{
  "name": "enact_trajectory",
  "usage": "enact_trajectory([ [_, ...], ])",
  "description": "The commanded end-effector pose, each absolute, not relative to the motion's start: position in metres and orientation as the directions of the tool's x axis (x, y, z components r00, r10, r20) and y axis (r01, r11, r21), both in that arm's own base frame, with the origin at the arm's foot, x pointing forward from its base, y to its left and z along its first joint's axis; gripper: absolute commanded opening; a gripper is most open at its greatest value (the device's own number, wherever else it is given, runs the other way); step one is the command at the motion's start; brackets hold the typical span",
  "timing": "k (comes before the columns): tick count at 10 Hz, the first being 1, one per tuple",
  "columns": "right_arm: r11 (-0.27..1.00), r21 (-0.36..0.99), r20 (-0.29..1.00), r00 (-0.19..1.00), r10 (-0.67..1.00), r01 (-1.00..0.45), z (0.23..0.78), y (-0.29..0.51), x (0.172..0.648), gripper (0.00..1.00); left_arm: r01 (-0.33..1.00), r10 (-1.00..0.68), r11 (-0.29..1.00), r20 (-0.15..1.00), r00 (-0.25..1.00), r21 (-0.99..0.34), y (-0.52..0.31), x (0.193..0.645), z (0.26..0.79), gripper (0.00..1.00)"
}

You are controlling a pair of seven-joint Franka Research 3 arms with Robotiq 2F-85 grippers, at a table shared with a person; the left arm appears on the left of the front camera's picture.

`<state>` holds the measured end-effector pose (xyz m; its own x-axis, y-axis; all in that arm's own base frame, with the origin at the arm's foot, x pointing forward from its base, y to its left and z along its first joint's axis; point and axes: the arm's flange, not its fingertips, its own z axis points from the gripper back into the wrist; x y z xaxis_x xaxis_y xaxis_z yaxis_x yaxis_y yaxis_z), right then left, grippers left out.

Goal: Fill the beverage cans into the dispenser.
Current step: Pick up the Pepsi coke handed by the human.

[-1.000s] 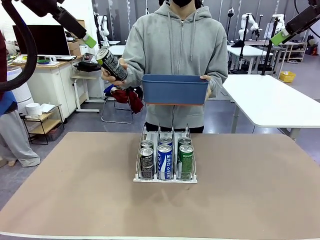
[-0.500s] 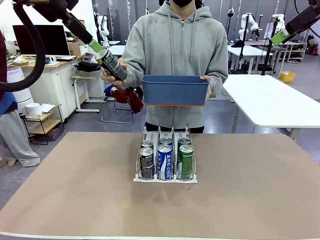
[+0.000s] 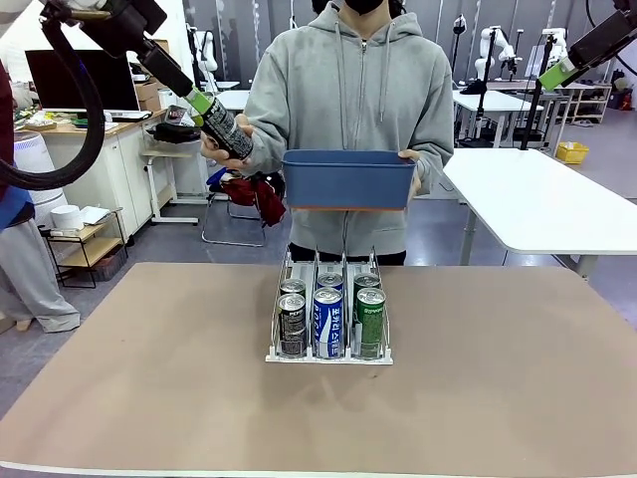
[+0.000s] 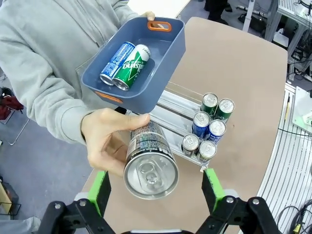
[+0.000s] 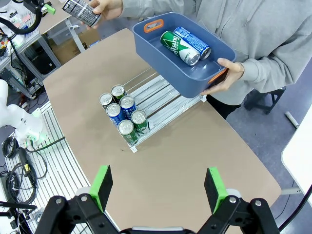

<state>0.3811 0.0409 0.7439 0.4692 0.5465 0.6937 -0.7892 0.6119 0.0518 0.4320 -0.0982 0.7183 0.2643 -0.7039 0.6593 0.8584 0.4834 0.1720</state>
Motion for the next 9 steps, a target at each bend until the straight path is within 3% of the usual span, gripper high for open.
enact_trajectory([
  [1, 0.611, 0.053, 0.692, 0.47, 0.548, -0.79, 0.743, 0.042, 0.381, 1.0, 0.875, -0.706, 0.457, 0.664, 0.247, 0.161, -0.093, 0.442, 0.713, 1.0],
  [9, 0.611, 0.053, 0.692, 0.47, 0.548, -0.79, 0.743, 0.042, 0.381, 1.0, 0.879, -0.68, 0.454, 0.694, 0.237, 0.145, -0.096, 0.464, 0.693, 1.0],
])
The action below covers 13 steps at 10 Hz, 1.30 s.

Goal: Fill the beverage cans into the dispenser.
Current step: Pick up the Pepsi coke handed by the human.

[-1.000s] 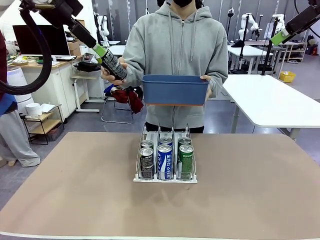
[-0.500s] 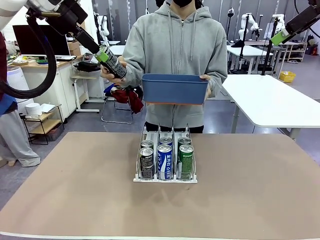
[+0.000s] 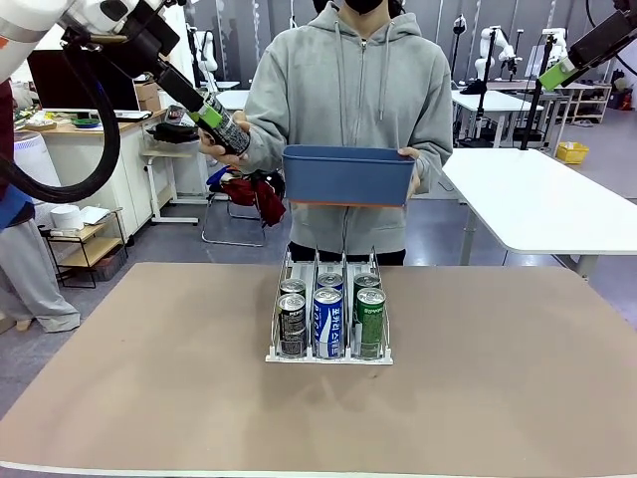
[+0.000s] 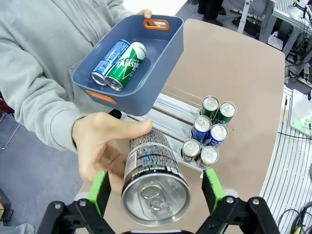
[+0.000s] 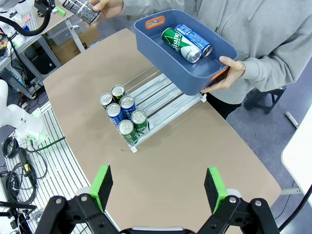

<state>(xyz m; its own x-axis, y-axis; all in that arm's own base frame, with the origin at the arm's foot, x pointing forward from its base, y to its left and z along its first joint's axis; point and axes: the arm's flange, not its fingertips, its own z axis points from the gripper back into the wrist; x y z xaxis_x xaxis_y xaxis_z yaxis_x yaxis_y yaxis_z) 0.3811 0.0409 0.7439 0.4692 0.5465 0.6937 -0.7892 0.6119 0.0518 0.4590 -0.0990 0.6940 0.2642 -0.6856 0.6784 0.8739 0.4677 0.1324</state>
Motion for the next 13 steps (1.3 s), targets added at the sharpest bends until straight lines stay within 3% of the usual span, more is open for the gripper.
enact_trajectory([
  [1, 0.611, 0.053, 0.692, 0.47, 0.548, -0.79, 0.7428, 0.0423, 0.3813, 1.0, 0.879, -0.679, 0.455, 0.694, 0.238, 0.143, -0.0969, 0.4639, 0.6917, 1.0],
  [4, 0.611, 0.053, 0.692, 0.47, 0.548, -0.79, 0.7428, 0.0423, 0.3813, 1.0, 0.875, -0.686, 0.466, 0.678, 0.264, 0.131, -0.0993, 0.4599, 0.6929, 1.0],
  [5, 0.611, 0.053, 0.692, 0.47, 0.548, -0.79, 0.7428, 0.0423, 0.3813, 1.0, 0.874, -0.687, 0.468, 0.677, 0.263, 0.135, -0.1008, 0.46, 0.693, 0.4],
  [6, 0.611, 0.053, 0.692, 0.47, 0.548, -0.79, 0.7428, 0.0423, 0.3813, 1.0, 0.859, -0.692, 0.487, 0.67, 0.269, 0.157, -0.0987, 0.4587, 0.6928, 0.4],
  [7, 0.611, 0.053, 0.692, 0.47, 0.548, -0.79, 0.7428, 0.0423, 0.3813, 1.0, 0.858, -0.694, 0.488, 0.667, 0.27, 0.159, -0.098, 0.4582, 0.6937, 0.0],
  [8, 0.611, 0.053, 0.692, 0.47, 0.548, -0.79, 0.7428, 0.0423, 0.3813, 1.0, 0.855, -0.695, 0.493, 0.664, 0.276, 0.16, -0.0978, 0.4576, 0.6945, 0.34],
  [9, 0.611, 0.053, 0.692, 0.47, 0.548, -0.79, 0.7428, 0.0423, 0.3813, 1.0, 0.853, -0.699, 0.496, 0.658, 0.28, 0.163, -0.0978, 0.4573, 0.6943, 0.0],
  [13, 0.611, 0.053, 0.692, 0.47, 0.548, -0.79, 0.7428, 0.0423, 0.3813, 1.0, 0.859, -0.738, 0.476, 0.617, 0.274, 0.188, -0.0981, 0.4556, 0.6977, 0.0],
])
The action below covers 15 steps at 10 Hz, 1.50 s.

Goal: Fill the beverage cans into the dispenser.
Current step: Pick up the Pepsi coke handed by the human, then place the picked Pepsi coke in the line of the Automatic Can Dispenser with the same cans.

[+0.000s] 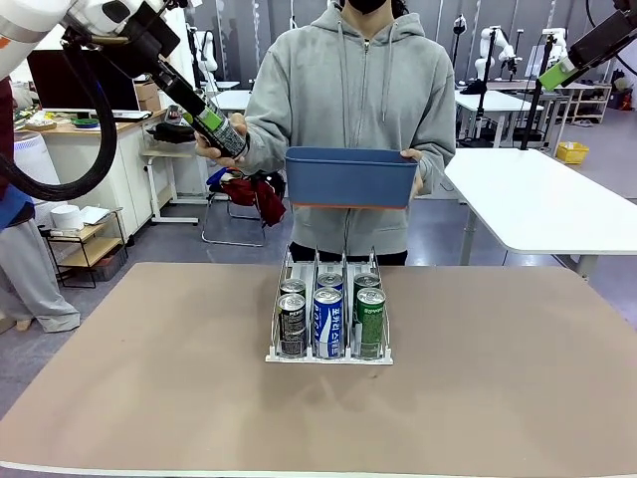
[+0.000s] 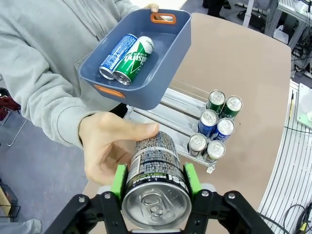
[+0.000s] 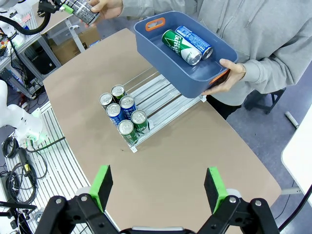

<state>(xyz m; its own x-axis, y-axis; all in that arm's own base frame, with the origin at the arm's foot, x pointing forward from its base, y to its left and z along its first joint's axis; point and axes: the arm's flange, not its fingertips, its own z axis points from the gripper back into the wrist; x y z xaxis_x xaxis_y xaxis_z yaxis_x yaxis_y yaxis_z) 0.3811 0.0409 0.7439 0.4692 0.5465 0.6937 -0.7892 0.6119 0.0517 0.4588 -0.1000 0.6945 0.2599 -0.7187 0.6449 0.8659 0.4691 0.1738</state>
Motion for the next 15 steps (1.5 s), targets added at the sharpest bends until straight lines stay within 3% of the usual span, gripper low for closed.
enact_trajectory([
  [1, 0.611, 0.053, 0.692, 0.47, 0.548, -0.79, 0.7428, 0.0423, 0.3813, 1.0, 0.861, -0.749, 0.468, 0.607, 0.266, 0.199, -0.0987, 0.455, 0.6991, 0.0],
  [4, 0.611, 0.053, 0.692, 0.47, 0.548, -0.79, 0.7428, 0.0423, 0.3813, 1.0, 0.849, -0.737, 0.497, 0.603, 0.304, 0.18, -0.1032, 0.4534, 0.7024, 0.0],
  [5, 0.611, 0.053, 0.692, 0.47, 0.548, -0.79, 0.7428, 0.0423, 0.3813, 1.0, 0.868, -0.746, 0.454, 0.618, 0.247, 0.201, -0.1022, 0.4575, 0.6967, 0.0],
  [15, 0.611, 0.053, 0.692, 0.47, 0.548, -0.79, 0.7428, 0.0423, 0.3813, 1.0, 0.868, -0.746, 0.454, 0.618, 0.247, 0.201, -0.1022, 0.4575, 0.6967, 0.0],
])
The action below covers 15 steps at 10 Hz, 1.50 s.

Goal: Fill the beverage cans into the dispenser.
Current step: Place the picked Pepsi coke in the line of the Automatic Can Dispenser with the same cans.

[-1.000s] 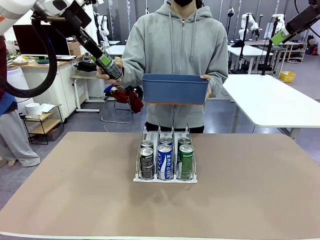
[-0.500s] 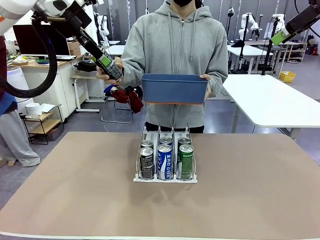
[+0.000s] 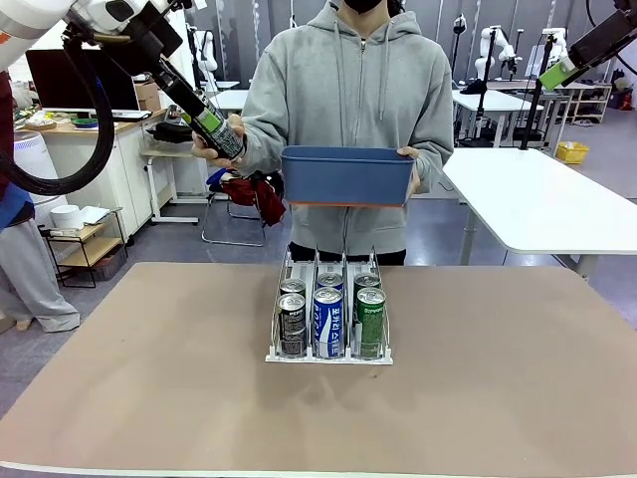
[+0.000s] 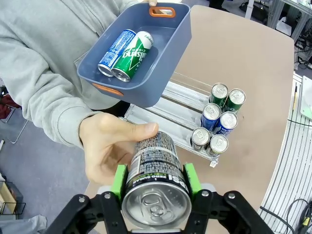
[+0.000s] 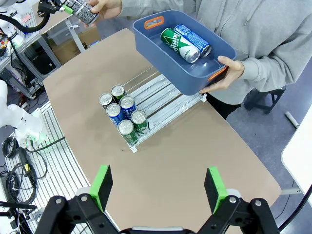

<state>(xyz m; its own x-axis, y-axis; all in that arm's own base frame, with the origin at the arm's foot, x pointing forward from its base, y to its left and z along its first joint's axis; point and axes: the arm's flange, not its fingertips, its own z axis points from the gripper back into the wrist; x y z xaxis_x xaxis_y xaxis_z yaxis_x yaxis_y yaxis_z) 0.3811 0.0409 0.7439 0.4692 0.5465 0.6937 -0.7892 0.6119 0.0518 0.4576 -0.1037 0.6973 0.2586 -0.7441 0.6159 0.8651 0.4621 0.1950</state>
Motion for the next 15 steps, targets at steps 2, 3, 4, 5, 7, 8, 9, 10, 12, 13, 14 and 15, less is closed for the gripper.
enact_trajectory([
  [2, 0.611, 0.053, 0.692, 0.47, 0.548, -0.79, 0.7428, 0.0423, 0.3813, 1.0, 0.868, -0.746, 0.454, 0.618, 0.247, 0.201, -0.1022, 0.4575, 0.6967, 0.0],
  [3, 0.611, 0.053, 0.692, 0.47, 0.548, -0.79, 0.7428, 0.0423, 0.3813, 1.0, 0.868, -0.746, 0.454, 0.618, 0.247, 0.201, -0.1022, 0.4575, 0.6967, 0.0],
  [4, 0.611, 0.053, 0.692, 0.47, 0.548, -0.79, 0.7428, 0.0423, 0.3813, 1.0, 0.868, -0.746, 0.454, 0.618, 0.247, 0.201, -0.1022, 0.4575, 0.6967, 0.0],
  [5, 0.611, 0.053, 0.692, 0.47, 0.548, -0.79, 0.7428, 0.0423, 0.3813, 1.0, 0.868, -0.746, 0.454, 0.618, 0.247, 0.201, -0.1022, 0.4575, 0.6967, 0.0],
  [7, 0.611, 0.053, 0.692, 0.47, 0.548, -0.79, 0.7428, 0.0423, 0.3813, 1.0, 0.868, -0.746, 0.454, 0.618, 0.247, 0.201, -0.1022, 0.4575, 0.6967, 0.0],
  [8, 0.611, 0.053, 0.692, 0.47, 0.548, -0.79, 0.7428, 0.0423, 0.3813, 1.0, 0.868, -0.746, 0.454, 0.618, 0.247, 0.201, -0.1022, 0.4575, 0.6967, 0.0],
  [9, 0.611, 0.053, 0.692, 0.47, 0.548, -0.79, 0.7428, 0.0423, 0.3813, 1.0, 0.868, -0.746, 0.454, 0.618, 0.247, 0.201, -0.1022, 0.4575, 0.6967, 0.0],
  [10, 0.611, 0.053, 0.692, 0.47, 0.548, -0.79, 0.7428, 0.0423, 0.3813, 1.0, 0.868, -0.746, 0.454, 0.618, 0.247, 0.201, -0.1022, 0.4575, 0.6967, 0.0],
  [12, 0.611, 0.053, 0.692, 0.47, 0.548, -0.79, 0.7428, 0.0423, 0.3813, 1.0, 0.868, -0.746, 0.454, 0.618, 0.247, 0.201, -0.1022, 0.4575, 0.6967, 0.0],
  [13, 0.611, 0.053, 0.692, 0.47, 0.548, -0.79, 0.7428, 0.0423, 0.3813, 1.0, 0.868, -0.746, 0.454, 0.618, 0.247, 0.201, -0.1022, 0.4575, 0.6967, 0.0],
  [14, 0.611, 0.053, 0.692, 0.47, 0.548, -0.79, 0.7428, 0.0423, 0.3813, 1.0, 0.868, -0.746, 0.454, 0.618, 0.247, 0.201, -0.1022, 0.4575, 0.6967, 0.0],
  [15, 0.611, 0.053, 0.692, 0.47, 0.548, -0.79, 0.7428, 0.0423, 0.3813, 1.0, 0.868, -0.746, 0.454, 0.618, 0.247, 0.201, -0.1022, 0.4575, 0.6967, 0.0],
])
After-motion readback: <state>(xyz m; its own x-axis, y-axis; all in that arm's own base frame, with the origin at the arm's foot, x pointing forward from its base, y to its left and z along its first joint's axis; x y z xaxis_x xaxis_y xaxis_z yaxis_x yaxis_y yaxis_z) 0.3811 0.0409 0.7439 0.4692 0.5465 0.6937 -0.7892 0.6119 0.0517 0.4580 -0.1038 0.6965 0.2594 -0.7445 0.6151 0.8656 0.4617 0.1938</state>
